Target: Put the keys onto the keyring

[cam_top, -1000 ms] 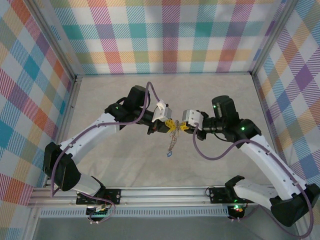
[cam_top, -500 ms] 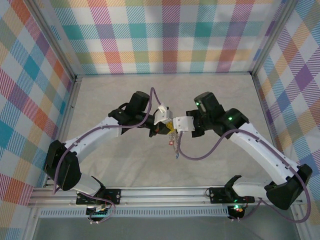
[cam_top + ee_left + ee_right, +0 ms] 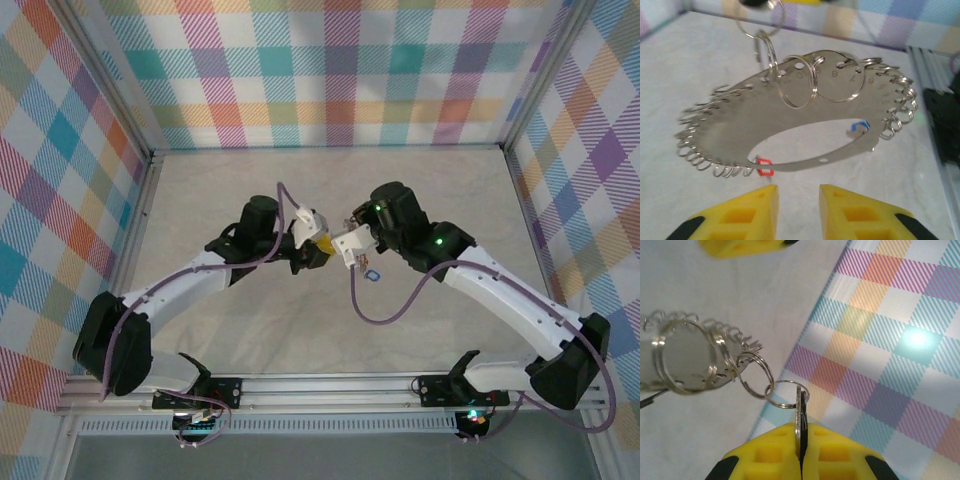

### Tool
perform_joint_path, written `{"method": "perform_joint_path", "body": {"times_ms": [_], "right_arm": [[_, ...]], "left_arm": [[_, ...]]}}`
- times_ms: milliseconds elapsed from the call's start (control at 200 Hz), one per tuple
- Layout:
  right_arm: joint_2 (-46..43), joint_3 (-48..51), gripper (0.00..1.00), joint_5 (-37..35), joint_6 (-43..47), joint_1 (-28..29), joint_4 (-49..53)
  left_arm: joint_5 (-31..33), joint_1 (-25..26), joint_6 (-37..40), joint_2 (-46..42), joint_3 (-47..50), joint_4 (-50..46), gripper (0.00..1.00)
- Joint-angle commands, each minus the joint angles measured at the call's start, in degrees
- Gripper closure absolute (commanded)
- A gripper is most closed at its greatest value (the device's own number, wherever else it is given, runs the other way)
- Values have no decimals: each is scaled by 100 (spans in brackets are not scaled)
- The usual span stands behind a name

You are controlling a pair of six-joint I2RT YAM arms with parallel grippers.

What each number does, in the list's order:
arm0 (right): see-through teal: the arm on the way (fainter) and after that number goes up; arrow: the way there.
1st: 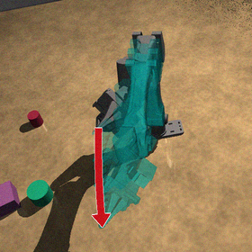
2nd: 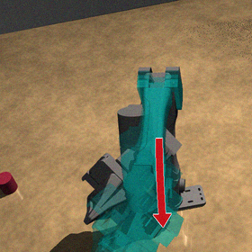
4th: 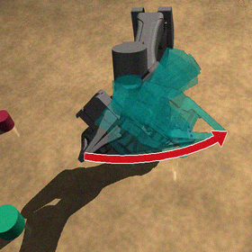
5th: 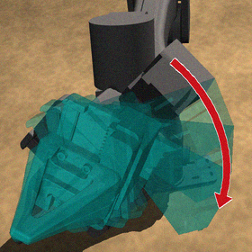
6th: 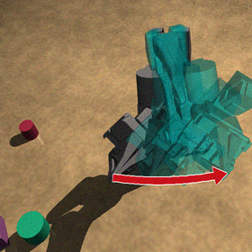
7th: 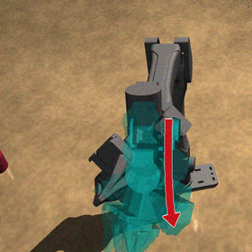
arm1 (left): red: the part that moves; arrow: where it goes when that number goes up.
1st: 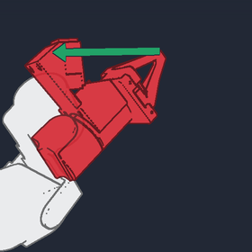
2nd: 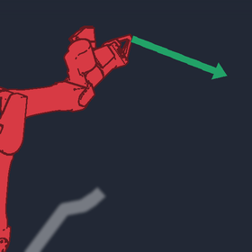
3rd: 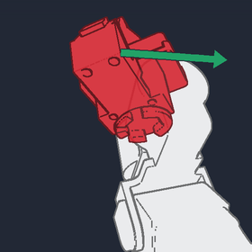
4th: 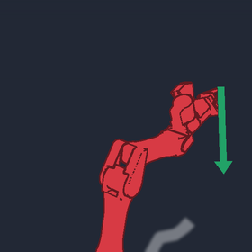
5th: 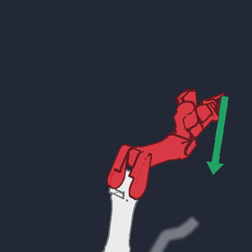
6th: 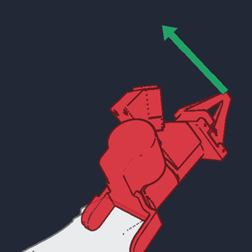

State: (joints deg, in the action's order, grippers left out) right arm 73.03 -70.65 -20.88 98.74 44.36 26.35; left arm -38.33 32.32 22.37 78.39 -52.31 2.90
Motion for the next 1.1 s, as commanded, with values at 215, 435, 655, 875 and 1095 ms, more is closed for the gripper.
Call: {"method": "perform_joint_path", "body": {"times_ms": [215,435,655,875,1095], "right_arm": [[176,17,100,-495,1785,33,-1368],[150,43,100,-452,2354,-52,-1778],[220,8,100,-610,2419,-112,-1748],[272,78,100,-633,1833,-31,-1378],[702,-252,100,-681,253,477,-138]], "left_arm": [[2053,-851,-1468,-605,134,13,56],[3786,-1429,-2850,-853,460,-289,36],[4829,-1623,-3186,-1109,521,-840,0],[5065,-1792,-3460,-1077,398,-1247,0],[4914,-1882,-3435,-1036,412,-1248,0]]}}
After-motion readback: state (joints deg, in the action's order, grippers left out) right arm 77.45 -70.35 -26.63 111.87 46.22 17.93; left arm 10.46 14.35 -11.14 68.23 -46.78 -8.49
